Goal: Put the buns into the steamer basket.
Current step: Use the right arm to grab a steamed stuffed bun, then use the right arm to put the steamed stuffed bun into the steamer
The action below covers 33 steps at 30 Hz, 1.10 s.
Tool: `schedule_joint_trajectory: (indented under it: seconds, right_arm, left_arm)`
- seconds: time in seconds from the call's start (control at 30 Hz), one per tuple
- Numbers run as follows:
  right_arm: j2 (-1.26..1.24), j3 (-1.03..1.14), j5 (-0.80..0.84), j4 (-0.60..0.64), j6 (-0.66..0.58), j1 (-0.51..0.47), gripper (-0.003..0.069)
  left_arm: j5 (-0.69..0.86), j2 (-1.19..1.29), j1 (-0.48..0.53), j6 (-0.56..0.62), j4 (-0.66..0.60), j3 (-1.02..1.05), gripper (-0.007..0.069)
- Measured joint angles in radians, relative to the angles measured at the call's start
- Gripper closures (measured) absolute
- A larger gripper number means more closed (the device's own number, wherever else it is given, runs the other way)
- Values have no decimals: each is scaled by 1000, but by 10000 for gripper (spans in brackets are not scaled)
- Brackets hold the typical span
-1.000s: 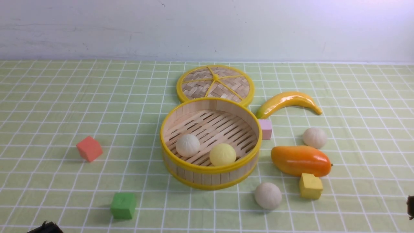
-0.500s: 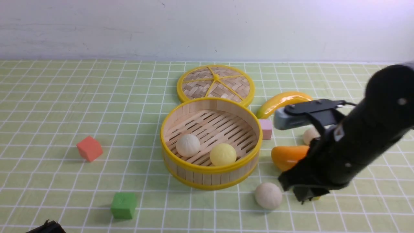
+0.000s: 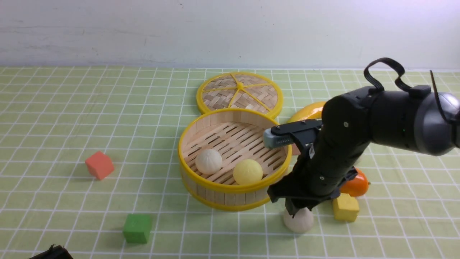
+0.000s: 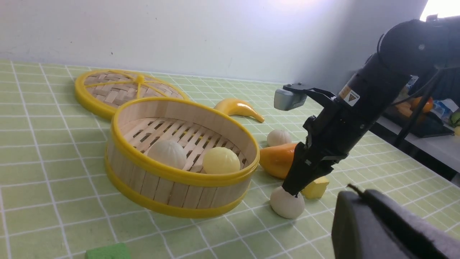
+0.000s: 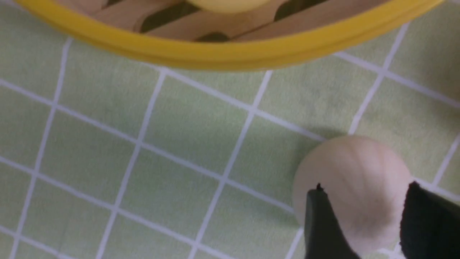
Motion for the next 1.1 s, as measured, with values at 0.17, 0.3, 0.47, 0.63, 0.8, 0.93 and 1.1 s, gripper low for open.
schedule_joint_trajectory:
  seconds: [0.17, 0.3, 0.47, 0.63, 0.8, 0.93, 1.1]
  right_arm:
    - [31, 0, -18, 0, 4, -8, 360]
    - [43, 0, -26, 1, 4, -8, 403]
    - [45, -3, -25, 0, 4, -8, 505]
    - [4, -3, 18, 0, -6, -7, 650]
    - [-109, -59, 85, 5, -8, -7, 652]
    - [-121, -189, 47, 13, -33, -7, 650]
    - [17, -363, 5, 30, -37, -34, 648]
  left_arm:
    - [0, 0, 0, 0, 0, 0, 631]
    - [0, 0, 0, 0, 0, 0, 630]
    - [0, 0, 0, 0, 0, 0, 627]
    - [0, 0, 0, 0, 0, 0, 622]
    - [0, 0, 0, 0, 0, 0, 617]
    - [0, 0, 0, 0, 0, 0, 614]
    - [0, 0, 0, 0, -1, 0, 614]
